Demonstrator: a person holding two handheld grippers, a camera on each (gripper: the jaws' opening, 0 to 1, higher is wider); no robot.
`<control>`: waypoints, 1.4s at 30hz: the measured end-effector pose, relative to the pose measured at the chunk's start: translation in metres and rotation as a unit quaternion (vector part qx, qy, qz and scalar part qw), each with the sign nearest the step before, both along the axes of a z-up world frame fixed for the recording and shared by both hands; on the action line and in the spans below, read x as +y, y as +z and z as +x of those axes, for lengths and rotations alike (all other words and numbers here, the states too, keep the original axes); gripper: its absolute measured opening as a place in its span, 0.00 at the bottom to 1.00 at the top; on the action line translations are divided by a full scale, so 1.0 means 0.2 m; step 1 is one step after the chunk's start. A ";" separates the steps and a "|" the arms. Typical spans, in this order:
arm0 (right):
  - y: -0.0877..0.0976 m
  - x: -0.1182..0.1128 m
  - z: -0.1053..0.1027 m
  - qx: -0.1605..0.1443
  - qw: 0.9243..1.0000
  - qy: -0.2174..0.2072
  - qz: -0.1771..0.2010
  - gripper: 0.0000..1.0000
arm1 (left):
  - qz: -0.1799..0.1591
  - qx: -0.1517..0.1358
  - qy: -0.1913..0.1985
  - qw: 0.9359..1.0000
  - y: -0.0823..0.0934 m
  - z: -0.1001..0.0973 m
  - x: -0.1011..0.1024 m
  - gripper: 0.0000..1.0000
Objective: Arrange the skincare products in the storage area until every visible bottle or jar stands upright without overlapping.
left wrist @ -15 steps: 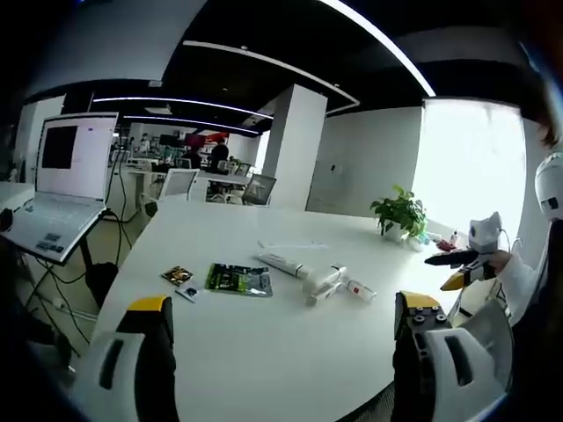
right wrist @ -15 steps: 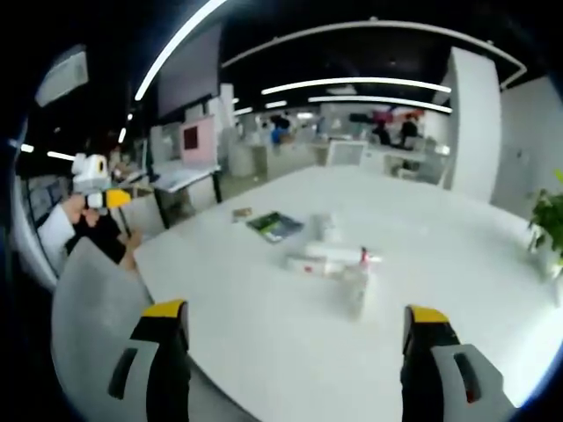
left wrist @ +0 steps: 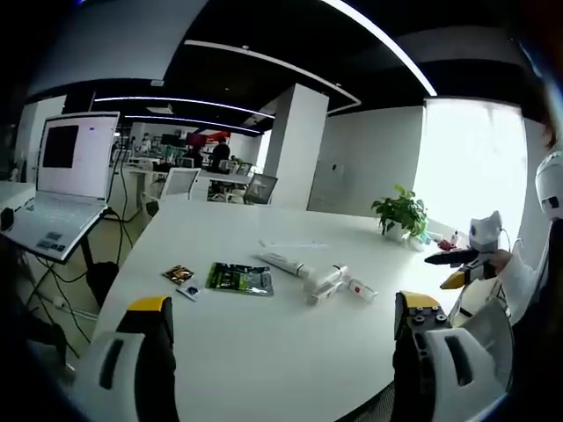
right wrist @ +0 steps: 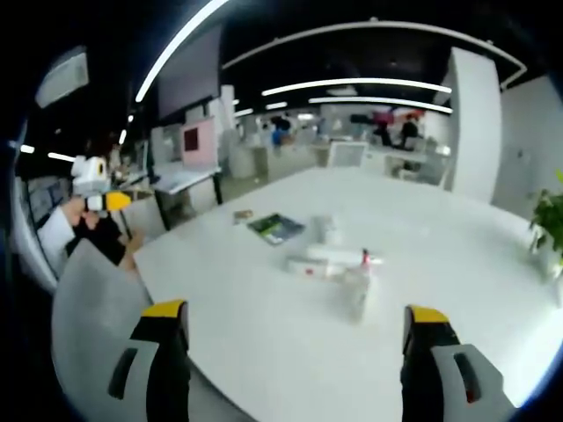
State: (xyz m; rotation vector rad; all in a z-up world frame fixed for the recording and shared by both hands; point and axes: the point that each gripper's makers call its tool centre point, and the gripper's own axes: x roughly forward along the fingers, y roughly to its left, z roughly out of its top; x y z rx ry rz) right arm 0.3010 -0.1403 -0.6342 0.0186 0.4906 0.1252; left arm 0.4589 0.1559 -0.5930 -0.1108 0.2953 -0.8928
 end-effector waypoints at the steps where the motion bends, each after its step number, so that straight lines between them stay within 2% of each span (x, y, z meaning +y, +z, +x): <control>1: 0.00 0.00 0.00 0.000 1.000 0.000 0.000 1.00 | -0.001 -0.002 -0.001 1.000 0.01 0.00 0.00 0.99; 14: 0.04 0.01 -0.02 -0.012 1.000 -0.004 0.007 1.00 | -0.004 -0.005 -0.010 1.000 0.03 -0.02 -0.02 0.99; 17: 0.05 0.02 -0.03 -0.013 1.000 -0.004 0.005 1.00 | 0.006 -0.012 -0.018 1.000 0.04 -0.05 -0.03 0.99; 20: 0.07 0.02 -0.05 -0.016 1.000 -0.004 0.002 1.00 | -0.010 -0.009 -0.022 1.000 0.06 -0.07 -0.03 0.99; 27: 0.11 0.05 -0.08 -0.019 1.000 -0.003 -0.008 1.00 | -0.012 -0.006 -0.032 0.999 0.05 -0.13 -0.04 0.99; 35: 0.12 0.05 -0.07 -0.018 1.000 -0.005 -0.013 1.00 | -0.020 -0.007 -0.034 0.999 0.05 -0.12 -0.03 0.99; 42: 0.14 0.03 -0.03 -0.025 1.000 -0.010 -0.014 1.00 | -0.021 -0.009 -0.043 0.999 0.05 -0.08 -0.07 0.99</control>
